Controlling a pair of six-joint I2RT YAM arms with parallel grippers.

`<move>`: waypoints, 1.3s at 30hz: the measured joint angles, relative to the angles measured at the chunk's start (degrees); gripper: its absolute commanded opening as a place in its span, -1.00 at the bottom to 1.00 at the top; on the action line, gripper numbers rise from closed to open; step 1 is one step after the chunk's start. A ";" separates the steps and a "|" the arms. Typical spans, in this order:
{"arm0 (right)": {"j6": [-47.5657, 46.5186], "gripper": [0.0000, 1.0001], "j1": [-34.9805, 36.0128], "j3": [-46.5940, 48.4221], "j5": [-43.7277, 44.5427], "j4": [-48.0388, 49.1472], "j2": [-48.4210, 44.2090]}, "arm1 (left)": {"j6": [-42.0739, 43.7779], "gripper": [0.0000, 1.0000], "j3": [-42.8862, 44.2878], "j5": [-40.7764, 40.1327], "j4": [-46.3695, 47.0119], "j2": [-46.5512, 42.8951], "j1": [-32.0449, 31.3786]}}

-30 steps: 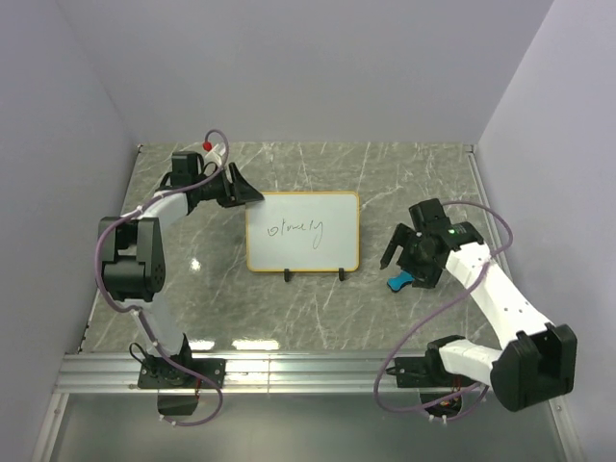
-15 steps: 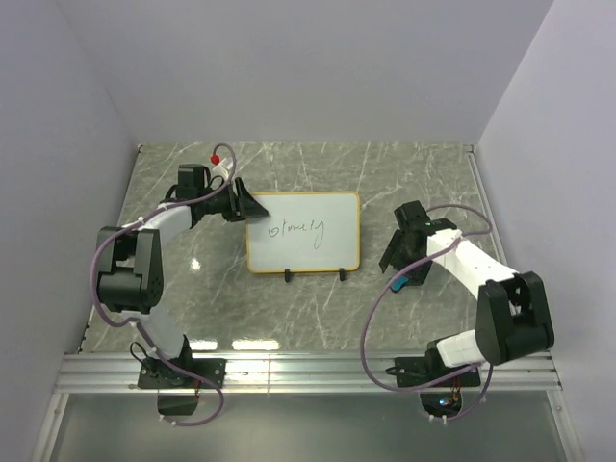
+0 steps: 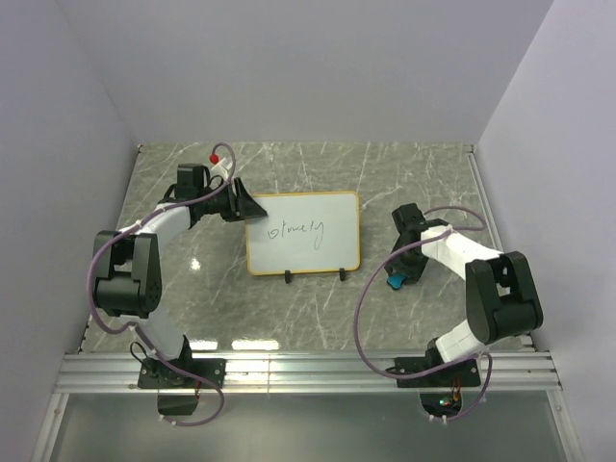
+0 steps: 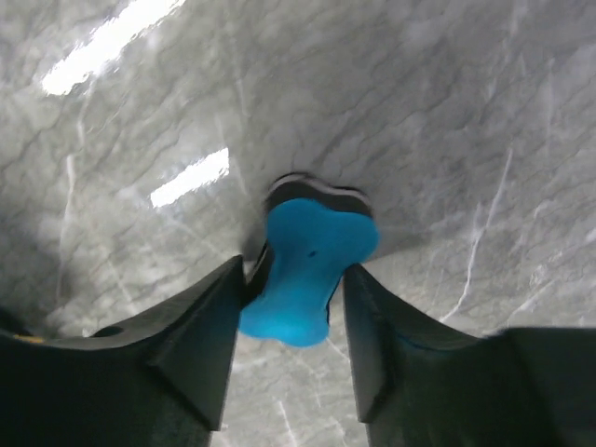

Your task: Erase the whiteboard

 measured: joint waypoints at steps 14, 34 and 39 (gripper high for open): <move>-0.39 -1.00 -0.57 -0.94 1.40 1.49 0.20 | 0.00 -0.69 0.09 2.93 -0.68 0.00 -0.55; -0.83 -1.00 20.94 41.16 -3.87 -0.42 9.62 | -0.92 -0.99 -0.42 6.99 1.88 -0.44 -1.77; -1.92 -1.00 26.58 47.12 -6.19 -0.28 20.98 | -1.64 -0.99 -0.39 6.32 2.03 -0.57 -2.60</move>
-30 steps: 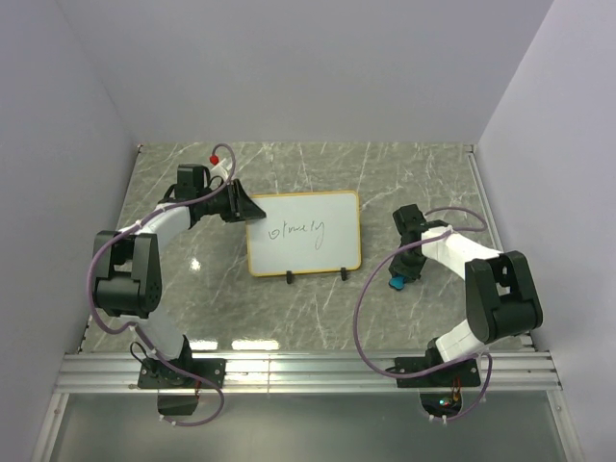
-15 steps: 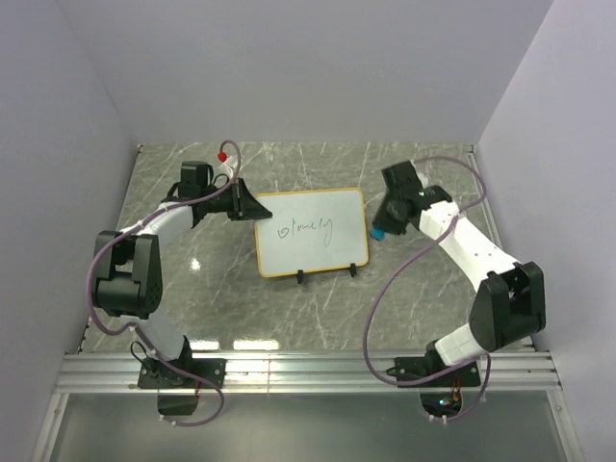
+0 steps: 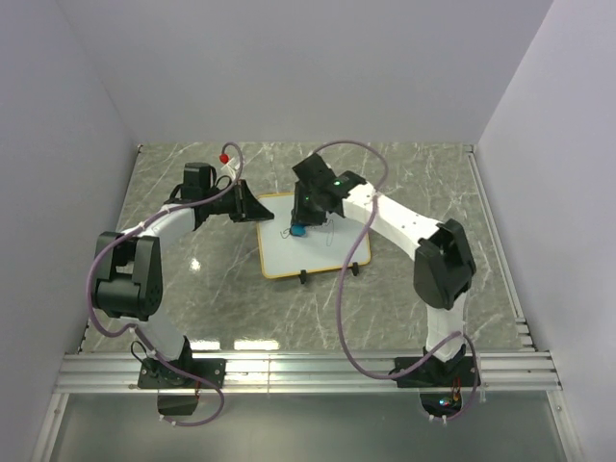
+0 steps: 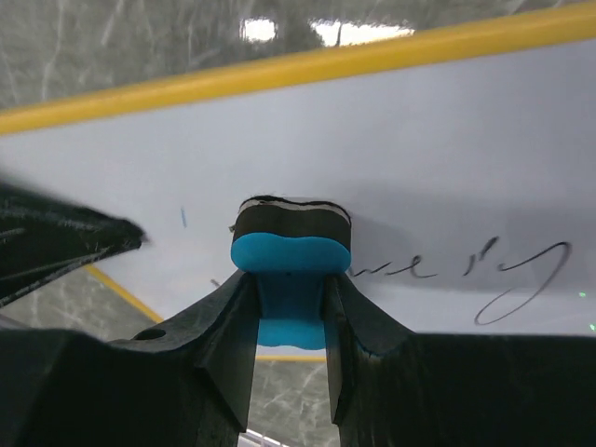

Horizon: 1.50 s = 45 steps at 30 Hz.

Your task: Erase the whiteboard

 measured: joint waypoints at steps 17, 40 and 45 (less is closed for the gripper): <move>-2.32 -1.00 6.01 8.20 0.15 -1.07 6.29 | -1.81 -0.99 -0.09 -3.30 -0.94 -0.07 -1.29; -0.33 -1.00 -3.23 -9.81 -4.46 3.74 -3.04 | -1.18 -0.99 -0.09 -6.60 -2.73 -1.60 -2.27; -3.48 -1.00 2.40 -0.28 -2.91 1.49 1.60 | -1.22 -0.99 -0.07 -6.71 -2.89 -1.70 -2.34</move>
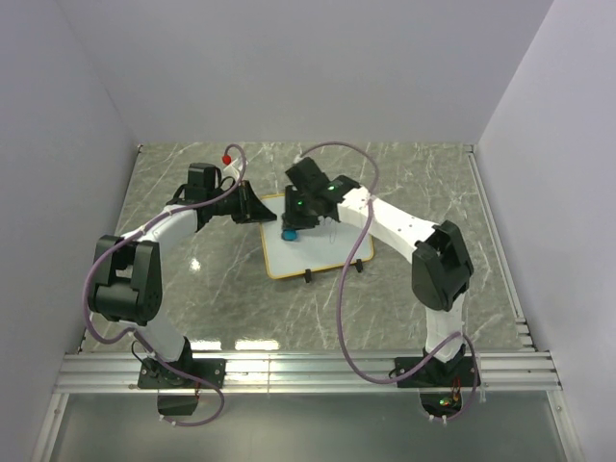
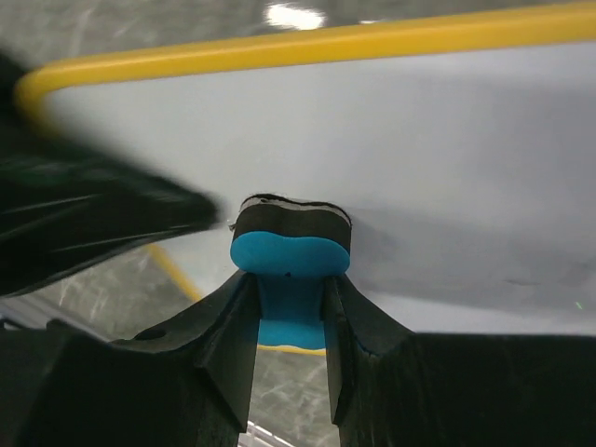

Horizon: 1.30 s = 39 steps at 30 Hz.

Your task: Erase the whiteboard

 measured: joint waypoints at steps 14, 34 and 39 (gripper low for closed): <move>-2.84 -1.00 3.48 0.17 2.16 2.16 1.29 | 0.98 -0.99 0.20 -0.98 -2.16 -0.31 -0.11; -4.59 -1.00 5.97 -8.55 8.26 2.12 -2.84 | 2.43 -0.99 1.70 -2.12 -4.59 -0.28 -0.57; -5.68 -1.00 7.06 -6.86 7.02 1.68 -2.03 | 2.51 -0.99 2.14 -2.03 -5.09 -0.26 -0.68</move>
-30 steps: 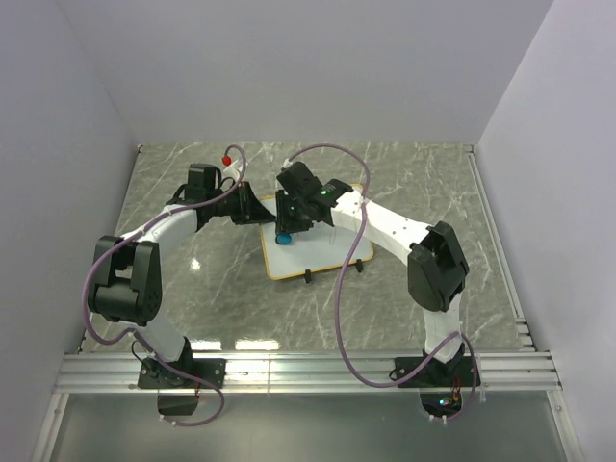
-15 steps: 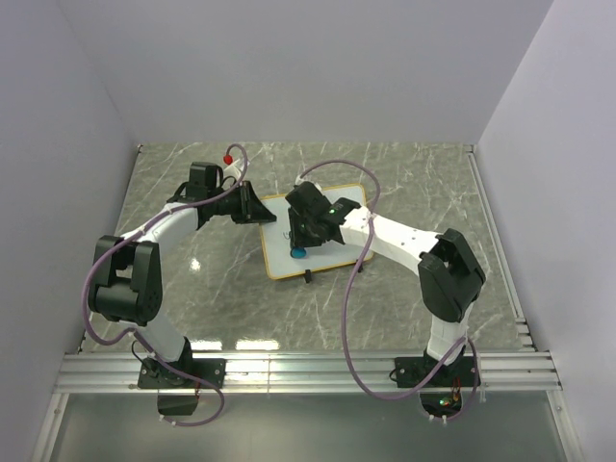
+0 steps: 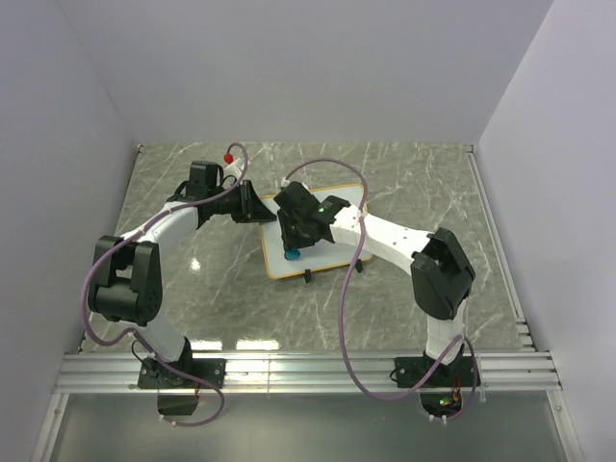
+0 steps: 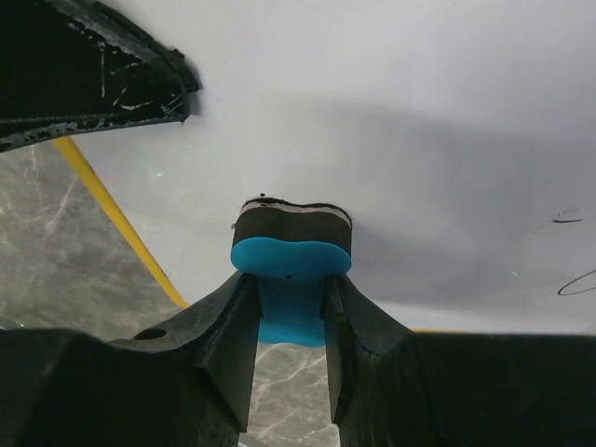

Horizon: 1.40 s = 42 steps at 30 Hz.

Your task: Erase the whiteboard

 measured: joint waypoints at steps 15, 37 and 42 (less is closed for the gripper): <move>-2.58 -1.00 1.01 5.97 -0.39 -2.89 3.02 | 0.04 -0.99 0.63 -0.35 -0.52 0.07 -0.24; 2.34 -1.00 -6.69 -4.31 0.20 0.42 -2.95 | 0.17 -0.99 1.20 -2.05 -1.31 0.07 -0.87; 0.98 -1.00 -6.32 -9.60 1.40 4.24 -6.36 | 0.20 -0.99 1.60 -1.73 -1.62 0.07 -1.09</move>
